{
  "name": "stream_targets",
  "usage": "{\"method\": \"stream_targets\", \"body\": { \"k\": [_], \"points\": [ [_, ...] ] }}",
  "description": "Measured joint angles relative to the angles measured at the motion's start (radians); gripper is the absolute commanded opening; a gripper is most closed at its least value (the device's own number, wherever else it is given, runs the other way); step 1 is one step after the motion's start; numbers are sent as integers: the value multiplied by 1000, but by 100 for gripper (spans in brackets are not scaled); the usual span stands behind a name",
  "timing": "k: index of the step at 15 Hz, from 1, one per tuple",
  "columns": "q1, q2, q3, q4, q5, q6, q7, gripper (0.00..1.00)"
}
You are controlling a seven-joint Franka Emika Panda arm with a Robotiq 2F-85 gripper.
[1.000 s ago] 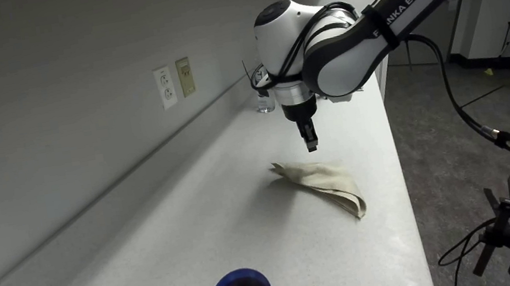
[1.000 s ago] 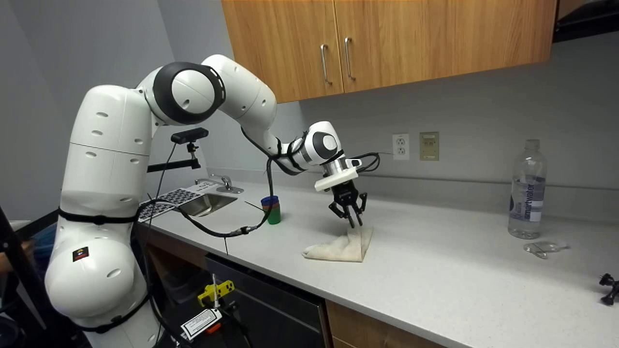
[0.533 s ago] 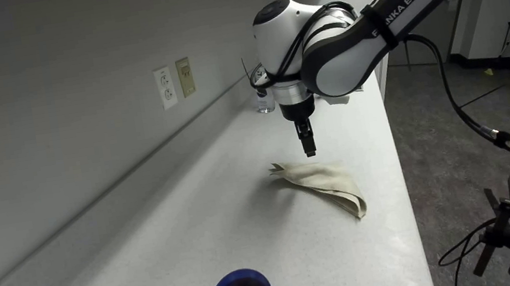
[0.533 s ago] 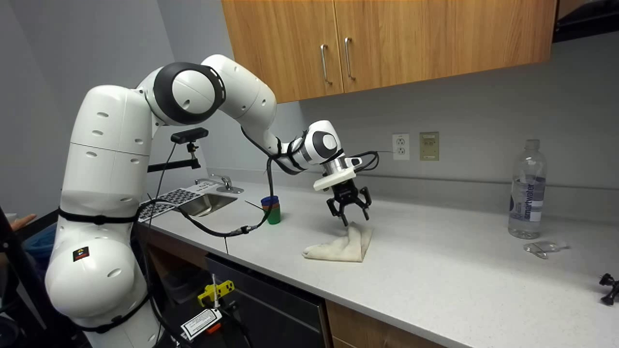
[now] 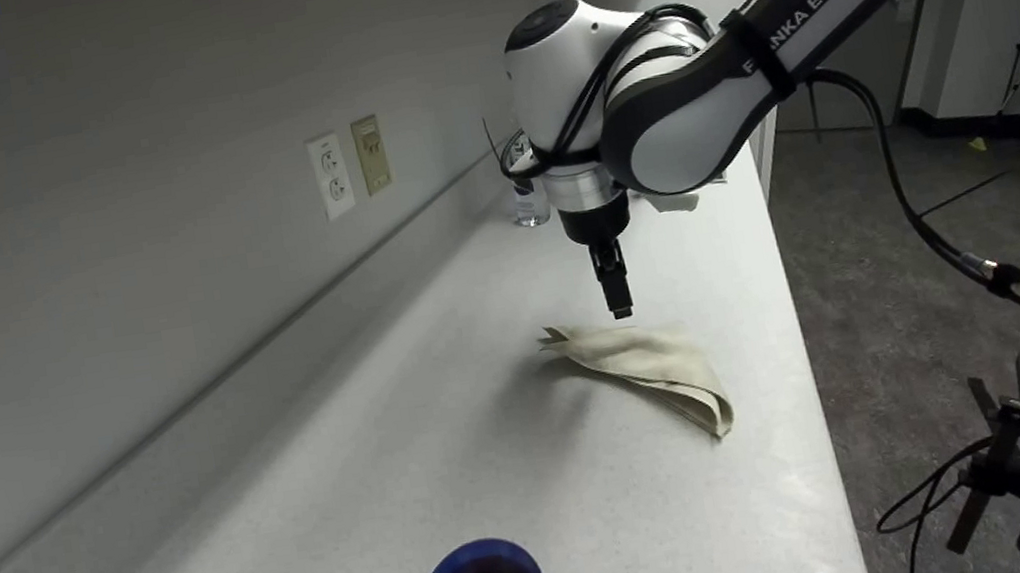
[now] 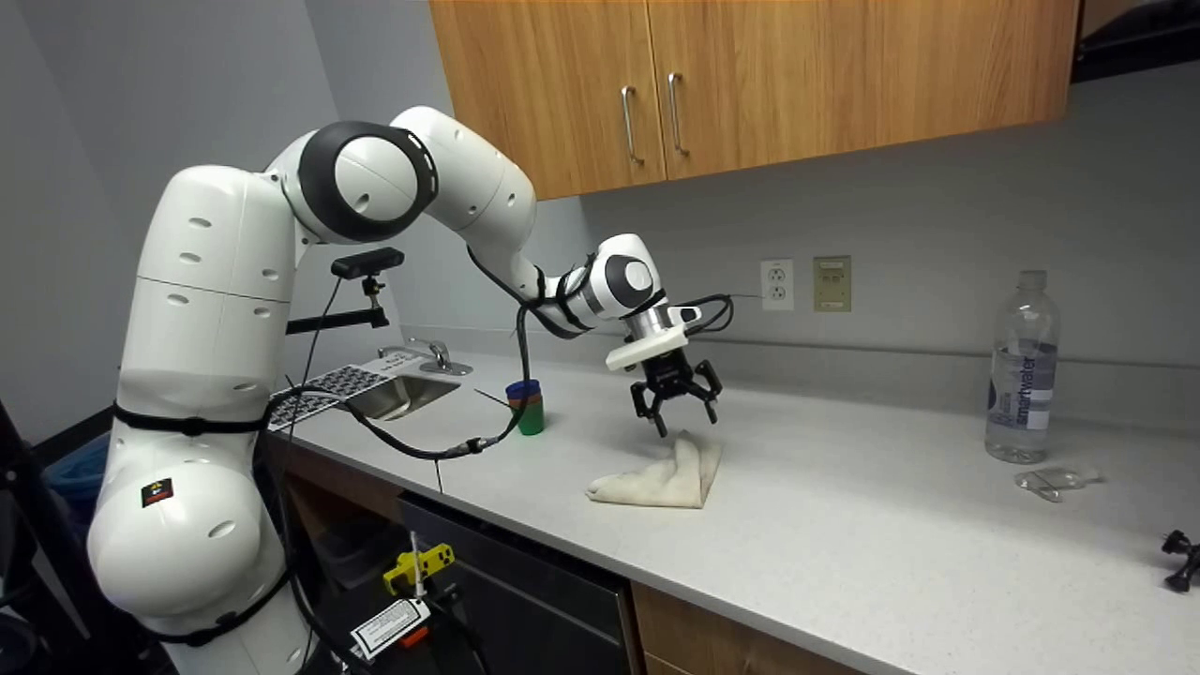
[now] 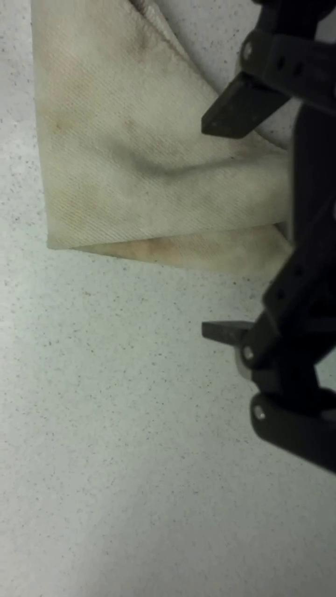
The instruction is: Fold the white cloth on the table
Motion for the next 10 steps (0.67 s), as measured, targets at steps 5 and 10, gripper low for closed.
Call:
{"method": "stream_targets", "body": {
  "k": [5,10],
  "points": [
    [0,4,7,0,63,-3,-38,100],
    [0,8,9,0,74,-7,-47,100]
  ]
}}
